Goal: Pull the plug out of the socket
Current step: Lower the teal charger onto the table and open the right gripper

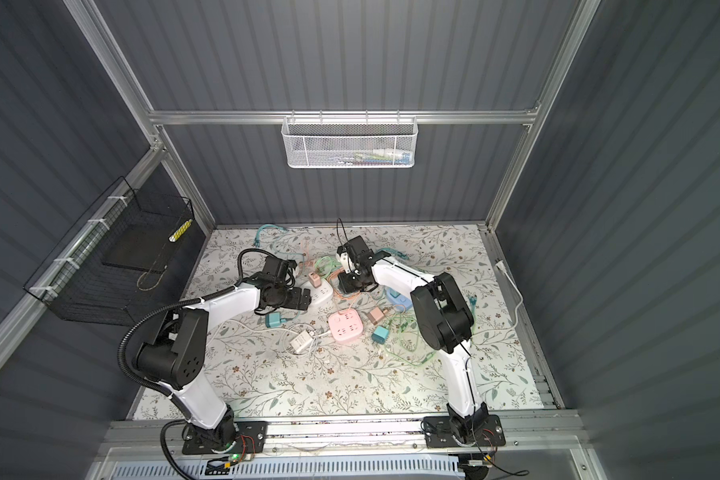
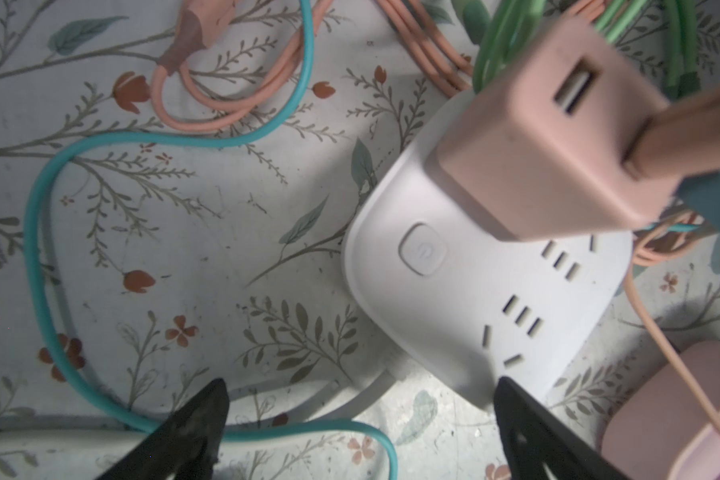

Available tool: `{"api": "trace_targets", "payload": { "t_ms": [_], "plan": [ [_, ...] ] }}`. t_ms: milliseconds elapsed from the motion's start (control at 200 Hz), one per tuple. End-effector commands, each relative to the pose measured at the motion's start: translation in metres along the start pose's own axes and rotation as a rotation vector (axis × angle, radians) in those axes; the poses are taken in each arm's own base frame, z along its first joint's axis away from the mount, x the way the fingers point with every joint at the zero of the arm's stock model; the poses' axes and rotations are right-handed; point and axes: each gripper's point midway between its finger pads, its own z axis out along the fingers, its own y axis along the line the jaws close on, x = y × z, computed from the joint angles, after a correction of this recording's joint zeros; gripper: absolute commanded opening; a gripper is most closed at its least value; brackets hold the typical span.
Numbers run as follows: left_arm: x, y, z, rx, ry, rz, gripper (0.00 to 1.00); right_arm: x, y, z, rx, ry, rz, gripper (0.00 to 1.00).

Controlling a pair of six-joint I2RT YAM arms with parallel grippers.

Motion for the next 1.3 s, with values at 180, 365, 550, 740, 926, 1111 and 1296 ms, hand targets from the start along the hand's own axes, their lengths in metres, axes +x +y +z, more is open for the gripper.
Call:
{"api": "trace_targets", "payload": {
  "t_ms": [180,365,550,740,926,1111,1296],
  "plan": [
    [-0.006,-0.006,-0.019,0.044,-0.06,-0.006,1.0,-0.001,0.01,0.006,-0.134,0.032,0.065,0.27],
    [-0.008,-0.003,-0.022,0.023,-0.078,-0.005,1.0,0.004,0.001,0.011,-0.139,0.053,0.1,0.3],
    [-0.009,-0.002,-0.024,0.016,-0.082,-0.005,1.0,0.005,-0.005,0.008,-0.149,0.052,0.118,0.36],
    [-0.011,-0.001,-0.027,0.011,-0.097,-0.01,1.0,0.005,-0.011,0.003,-0.136,0.059,0.131,0.47],
    [-0.014,0.0,-0.029,0.001,-0.109,-0.021,1.0,0.0,-0.013,-0.004,-0.118,0.035,0.13,0.57],
    [-0.015,0.002,-0.03,-0.009,-0.12,-0.03,1.0,-0.007,-0.017,-0.014,-0.08,0.012,0.132,0.66],
    [-0.015,0.005,-0.033,-0.027,-0.135,-0.039,1.0,-0.017,-0.014,-0.03,-0.072,-0.026,0.13,0.77]
  ]
}}
